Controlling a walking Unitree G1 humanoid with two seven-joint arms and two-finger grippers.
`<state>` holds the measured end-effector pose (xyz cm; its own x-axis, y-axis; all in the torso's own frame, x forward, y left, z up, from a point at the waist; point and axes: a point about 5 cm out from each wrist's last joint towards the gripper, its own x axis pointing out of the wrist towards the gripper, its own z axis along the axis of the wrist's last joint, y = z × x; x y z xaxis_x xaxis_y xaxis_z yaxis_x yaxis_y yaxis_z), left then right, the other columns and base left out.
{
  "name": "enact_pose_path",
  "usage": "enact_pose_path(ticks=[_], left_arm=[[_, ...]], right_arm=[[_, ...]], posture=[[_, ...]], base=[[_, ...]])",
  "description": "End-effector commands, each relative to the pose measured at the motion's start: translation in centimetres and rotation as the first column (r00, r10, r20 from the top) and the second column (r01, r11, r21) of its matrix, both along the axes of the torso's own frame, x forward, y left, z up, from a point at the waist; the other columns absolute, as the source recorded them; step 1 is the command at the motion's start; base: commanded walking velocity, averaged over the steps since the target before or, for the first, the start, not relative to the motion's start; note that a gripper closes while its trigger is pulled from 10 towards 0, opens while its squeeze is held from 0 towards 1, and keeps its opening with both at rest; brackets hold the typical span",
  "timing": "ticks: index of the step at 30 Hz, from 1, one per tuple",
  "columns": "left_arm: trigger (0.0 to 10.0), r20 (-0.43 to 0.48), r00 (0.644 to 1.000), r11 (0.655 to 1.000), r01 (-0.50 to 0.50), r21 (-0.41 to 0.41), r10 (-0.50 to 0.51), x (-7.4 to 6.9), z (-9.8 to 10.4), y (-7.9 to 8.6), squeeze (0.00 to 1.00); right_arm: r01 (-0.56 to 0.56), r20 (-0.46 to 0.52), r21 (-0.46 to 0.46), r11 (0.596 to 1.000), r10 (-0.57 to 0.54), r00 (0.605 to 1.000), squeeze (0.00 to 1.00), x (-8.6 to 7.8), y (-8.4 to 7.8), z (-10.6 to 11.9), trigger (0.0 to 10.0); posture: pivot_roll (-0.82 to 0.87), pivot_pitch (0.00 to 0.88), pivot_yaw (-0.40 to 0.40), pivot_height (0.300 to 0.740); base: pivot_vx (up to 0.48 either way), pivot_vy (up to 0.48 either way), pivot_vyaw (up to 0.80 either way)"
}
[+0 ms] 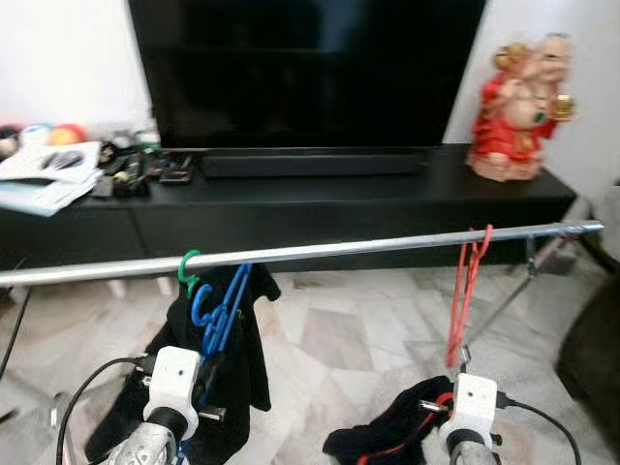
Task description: Hang hanger
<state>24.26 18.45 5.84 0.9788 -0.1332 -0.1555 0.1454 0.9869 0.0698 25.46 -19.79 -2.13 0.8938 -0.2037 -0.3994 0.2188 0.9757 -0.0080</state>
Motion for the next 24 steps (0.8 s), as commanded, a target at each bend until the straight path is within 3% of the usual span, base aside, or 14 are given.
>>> enact_pose_path(ticks=[1,24], left_arm=[[10.0,-0.005,1.000,1.000,0.009,0.001,-0.009,-0.16,-0.09,-0.23,0.00],[10.0,-0.009,0.999,0.999,0.048,-0.007,-0.048,-0.41,-0.07,-0.89,0.00]], right_arm=[[0.003,0.028,-0.013,1.000,-0.003,1.000,0.00,0.50,-0.30,0.57,10.0],[0.005,0.045,-0.005,1.000,-0.005,0.999,0.00,0.68,-0.10,0.77,10.0]], posture=[[0.10,0.009,0.015,0.740],[0.10,0.012,0.017,0.740]], base=[[0.000,0.000,0.00],[0.000,0.000,0.00]])
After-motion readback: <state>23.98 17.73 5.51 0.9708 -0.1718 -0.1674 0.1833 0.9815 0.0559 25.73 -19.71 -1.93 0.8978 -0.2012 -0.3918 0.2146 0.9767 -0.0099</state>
